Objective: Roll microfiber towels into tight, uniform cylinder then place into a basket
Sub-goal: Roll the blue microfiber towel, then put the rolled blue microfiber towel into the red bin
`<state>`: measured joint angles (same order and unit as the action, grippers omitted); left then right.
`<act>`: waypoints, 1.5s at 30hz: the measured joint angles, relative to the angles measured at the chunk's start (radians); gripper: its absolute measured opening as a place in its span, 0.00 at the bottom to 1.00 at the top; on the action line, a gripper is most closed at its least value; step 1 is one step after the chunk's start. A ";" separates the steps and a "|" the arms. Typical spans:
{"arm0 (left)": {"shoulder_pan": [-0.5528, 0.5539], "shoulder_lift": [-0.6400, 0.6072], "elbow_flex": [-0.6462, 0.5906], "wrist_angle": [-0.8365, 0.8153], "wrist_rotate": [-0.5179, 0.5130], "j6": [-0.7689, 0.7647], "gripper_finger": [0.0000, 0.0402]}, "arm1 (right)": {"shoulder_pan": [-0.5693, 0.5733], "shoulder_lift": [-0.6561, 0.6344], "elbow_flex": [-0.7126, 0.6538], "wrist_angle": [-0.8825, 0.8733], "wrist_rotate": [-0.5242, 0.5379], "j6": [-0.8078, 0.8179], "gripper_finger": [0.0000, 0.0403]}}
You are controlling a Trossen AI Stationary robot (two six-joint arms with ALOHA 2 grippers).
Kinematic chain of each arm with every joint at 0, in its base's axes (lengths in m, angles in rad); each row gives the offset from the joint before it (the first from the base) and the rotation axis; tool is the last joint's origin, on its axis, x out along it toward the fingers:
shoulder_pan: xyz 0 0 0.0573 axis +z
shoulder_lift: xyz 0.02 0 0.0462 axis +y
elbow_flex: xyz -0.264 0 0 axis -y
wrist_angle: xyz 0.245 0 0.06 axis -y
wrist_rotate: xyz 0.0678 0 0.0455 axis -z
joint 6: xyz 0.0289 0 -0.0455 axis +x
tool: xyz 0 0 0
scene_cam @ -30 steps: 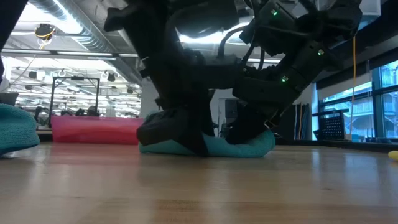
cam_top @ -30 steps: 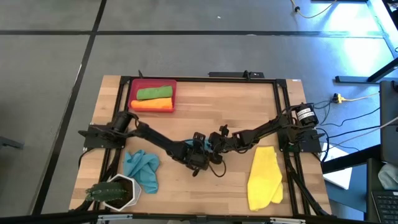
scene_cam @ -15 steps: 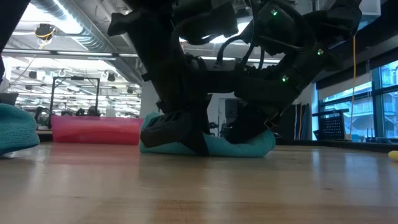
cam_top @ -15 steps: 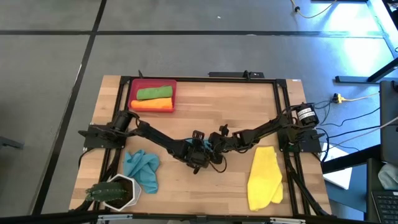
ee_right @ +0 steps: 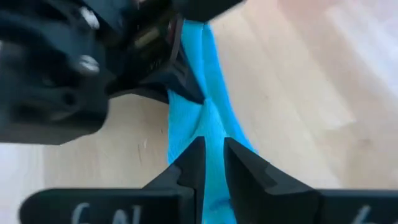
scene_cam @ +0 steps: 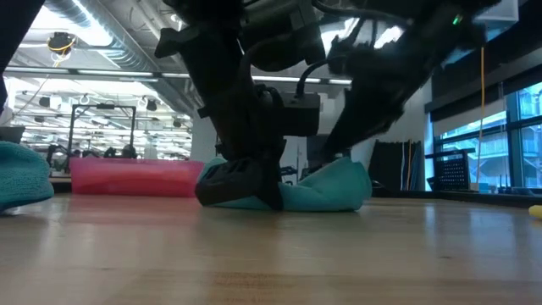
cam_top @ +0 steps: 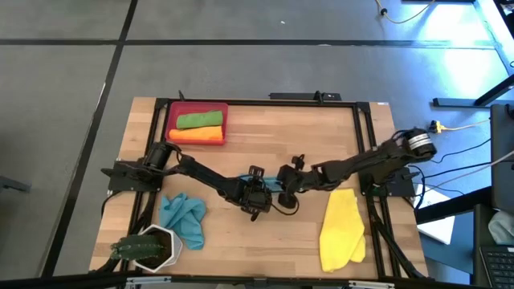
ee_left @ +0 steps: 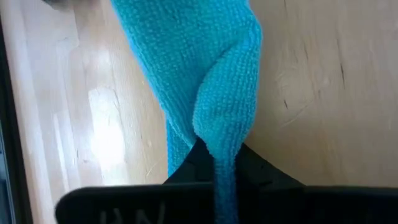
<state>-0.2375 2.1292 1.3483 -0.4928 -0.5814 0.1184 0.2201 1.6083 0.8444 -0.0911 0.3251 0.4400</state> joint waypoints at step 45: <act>0.917 -0.783 -0.165 -0.302 0.186 0.607 0.00 | 0.105 -0.265 0.002 -0.156 0.301 -0.265 0.15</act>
<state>0.6797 1.3462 1.1836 -0.7946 -0.3959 0.7256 0.3251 1.3430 0.8467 -0.2474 0.6266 0.1751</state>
